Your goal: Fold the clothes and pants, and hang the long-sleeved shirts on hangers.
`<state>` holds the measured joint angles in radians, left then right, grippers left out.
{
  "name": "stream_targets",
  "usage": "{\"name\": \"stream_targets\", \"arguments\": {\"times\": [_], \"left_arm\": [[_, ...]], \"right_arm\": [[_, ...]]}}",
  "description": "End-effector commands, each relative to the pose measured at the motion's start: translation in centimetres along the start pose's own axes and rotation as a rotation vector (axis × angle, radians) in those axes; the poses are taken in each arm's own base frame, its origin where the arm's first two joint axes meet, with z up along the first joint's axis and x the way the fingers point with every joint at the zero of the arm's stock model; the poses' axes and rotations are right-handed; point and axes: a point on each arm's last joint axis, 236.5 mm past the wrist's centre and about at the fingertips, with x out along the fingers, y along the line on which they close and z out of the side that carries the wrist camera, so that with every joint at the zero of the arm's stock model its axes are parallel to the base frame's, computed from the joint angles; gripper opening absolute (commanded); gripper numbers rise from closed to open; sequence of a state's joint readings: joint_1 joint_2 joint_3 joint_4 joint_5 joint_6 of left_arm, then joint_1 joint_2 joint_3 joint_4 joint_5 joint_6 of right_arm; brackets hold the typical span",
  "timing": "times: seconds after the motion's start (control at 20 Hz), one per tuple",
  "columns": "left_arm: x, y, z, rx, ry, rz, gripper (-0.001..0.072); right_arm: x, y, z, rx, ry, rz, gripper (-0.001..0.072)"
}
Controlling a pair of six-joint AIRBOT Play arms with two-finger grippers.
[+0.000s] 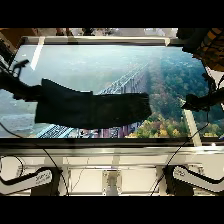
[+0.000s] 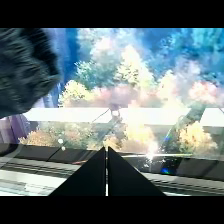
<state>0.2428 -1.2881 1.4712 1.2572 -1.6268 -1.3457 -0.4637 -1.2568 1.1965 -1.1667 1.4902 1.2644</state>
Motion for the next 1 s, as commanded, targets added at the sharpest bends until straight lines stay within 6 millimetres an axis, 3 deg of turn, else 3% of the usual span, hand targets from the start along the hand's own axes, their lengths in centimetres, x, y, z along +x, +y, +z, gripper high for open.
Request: {"name": "stream_targets", "arguments": {"times": [0.0,0.1,0.2,0.35,0.55,0.7,0.85,0.95], "left_arm": [[-4.2,-5.0,0.4,0.031,-0.080,-0.110,0.0024],[-4.0,-9.2,0.9,0.088,-0.078,-0.189,0.0024],[-2.6,-13.8,1.1,0.162,-0.057,-0.266,0.0024],[1.1,-20.9,1.8,0.252,-0.041,-0.348,0.0024],[7.3,-30.4,1.0,0.312,0.019,-0.493,0.0024],[11.0,-36.0,0.3,0.300,0.039,-0.617,0.0024],[12.4,-40.9,-0.1,0.314,0.008,-0.749,0.0024],[13.0,-42.7,-0.4,0.318,-0.010,-0.791,0.0024]], "right_arm": [[0.0,-0.1,0.4,-0.002,-0.018,-0.005,0.0024],[0.0,-0.1,0.6,-0.003,-0.025,-0.007,0.0024],[0.0,-0.2,0.8,-0.003,-0.034,-0.010,0.0024],[0.0,-0.2,0.9,-0.002,-0.039,-0.011,0.0024],[0.0,-0.2,0.9,-0.003,-0.039,-0.012,0.0024],[0.0,-0.3,1.0,-0.003,-0.041,-0.012,0.0024],[0.0,-0.3,1.1,-0.003,-0.046,-0.014,0.0024],[0.0,-0.4,1.3,-0.003,-0.053,-0.016,0.0024]]}}
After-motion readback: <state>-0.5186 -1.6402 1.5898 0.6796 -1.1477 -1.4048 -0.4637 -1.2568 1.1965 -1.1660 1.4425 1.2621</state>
